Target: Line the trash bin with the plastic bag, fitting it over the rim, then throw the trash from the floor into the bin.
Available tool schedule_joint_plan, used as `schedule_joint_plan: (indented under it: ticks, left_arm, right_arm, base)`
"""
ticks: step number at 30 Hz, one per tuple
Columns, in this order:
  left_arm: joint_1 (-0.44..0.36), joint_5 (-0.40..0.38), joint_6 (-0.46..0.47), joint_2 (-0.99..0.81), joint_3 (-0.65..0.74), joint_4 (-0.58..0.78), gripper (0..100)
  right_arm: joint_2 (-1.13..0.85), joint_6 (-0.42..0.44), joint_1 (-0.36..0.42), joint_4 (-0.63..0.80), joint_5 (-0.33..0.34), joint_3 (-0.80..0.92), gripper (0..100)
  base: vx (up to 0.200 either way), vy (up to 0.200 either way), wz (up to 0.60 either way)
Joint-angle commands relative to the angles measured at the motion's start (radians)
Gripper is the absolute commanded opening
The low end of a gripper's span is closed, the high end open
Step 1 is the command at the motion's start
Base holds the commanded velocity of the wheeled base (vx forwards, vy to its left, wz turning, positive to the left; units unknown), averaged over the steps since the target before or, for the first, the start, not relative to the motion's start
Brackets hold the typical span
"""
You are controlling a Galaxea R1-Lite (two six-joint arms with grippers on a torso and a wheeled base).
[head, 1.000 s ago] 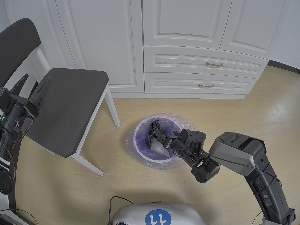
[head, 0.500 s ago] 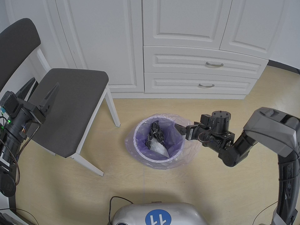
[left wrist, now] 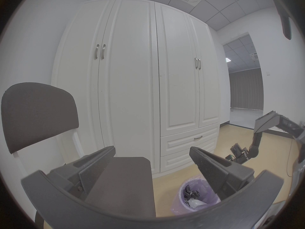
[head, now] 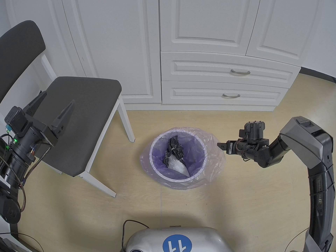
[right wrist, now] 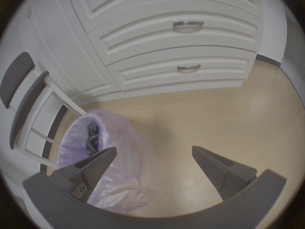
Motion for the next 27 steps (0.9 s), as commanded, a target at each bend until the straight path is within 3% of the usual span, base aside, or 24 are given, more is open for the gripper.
schedule_joint_plan:
  ticks: [1,6,13,18,20,27]
  left_arm:
    - [-0.007,0.0,0.005,0.009,0.004,-0.001,100]
    - [-0.009,0.0,0.006,0.015,0.007,-0.001,100]
    - [-0.022,0.0,0.009,0.029,0.011,-0.001,100]
    - [-0.022,0.0,0.013,0.027,0.01,-0.001,100]
    - [-0.022,0.0,0.013,0.029,0.01,-0.001,100]
    - [-0.013,0.0,0.011,0.05,0.008,-0.001,100]
  right_arm:
    - [0.21,0.021,-0.02,0.085,0.0,-0.167,100]
    - [0.288,0.117,-0.014,0.24,0.001,-0.339,100]
    - [0.439,0.122,0.008,0.464,0.001,-0.662,100]
    - [0.48,0.11,0.015,0.522,0.012,-0.68,100]
    - [0.483,0.103,0.015,0.547,0.061,-0.68,100]
    - [0.431,0.113,-0.006,0.61,0.041,-0.68,100]
  base:
    - [0.0,0.0,0.0]
    - [0.0,0.0,0.0]
    - [0.0,0.0,0.0]
    - [0.0,0.0,0.0]
    - [0.0,0.0,0.0]
    - [0.0,0.0,0.0]
